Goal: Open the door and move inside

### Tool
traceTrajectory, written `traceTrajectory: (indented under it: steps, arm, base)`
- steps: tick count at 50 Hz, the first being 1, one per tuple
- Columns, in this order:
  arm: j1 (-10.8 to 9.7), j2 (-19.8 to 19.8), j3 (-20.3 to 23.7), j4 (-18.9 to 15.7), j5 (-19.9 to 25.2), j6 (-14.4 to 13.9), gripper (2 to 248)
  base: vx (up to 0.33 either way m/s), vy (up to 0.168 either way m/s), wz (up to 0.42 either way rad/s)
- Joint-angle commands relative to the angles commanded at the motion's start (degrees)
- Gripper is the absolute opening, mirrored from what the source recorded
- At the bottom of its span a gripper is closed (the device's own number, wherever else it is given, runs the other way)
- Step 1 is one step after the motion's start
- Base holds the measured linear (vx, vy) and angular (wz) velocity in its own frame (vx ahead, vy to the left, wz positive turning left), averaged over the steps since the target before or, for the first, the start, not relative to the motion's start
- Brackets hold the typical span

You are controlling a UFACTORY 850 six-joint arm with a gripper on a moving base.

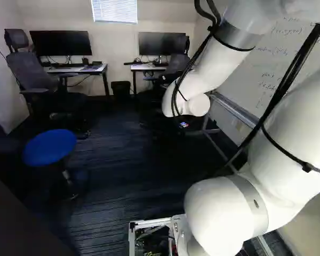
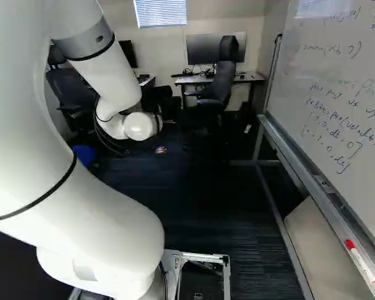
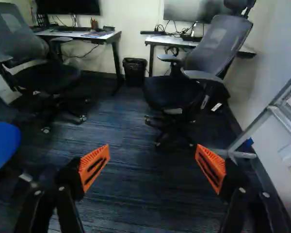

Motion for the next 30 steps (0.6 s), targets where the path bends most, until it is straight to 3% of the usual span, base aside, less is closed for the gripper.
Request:
traceTrajectory:
  steps: [30]
  arm:
    - [-0.7,2.1,4.3,1.3,3.0,0.0,247]
  base:
    - [0.0,0.0,0.0]
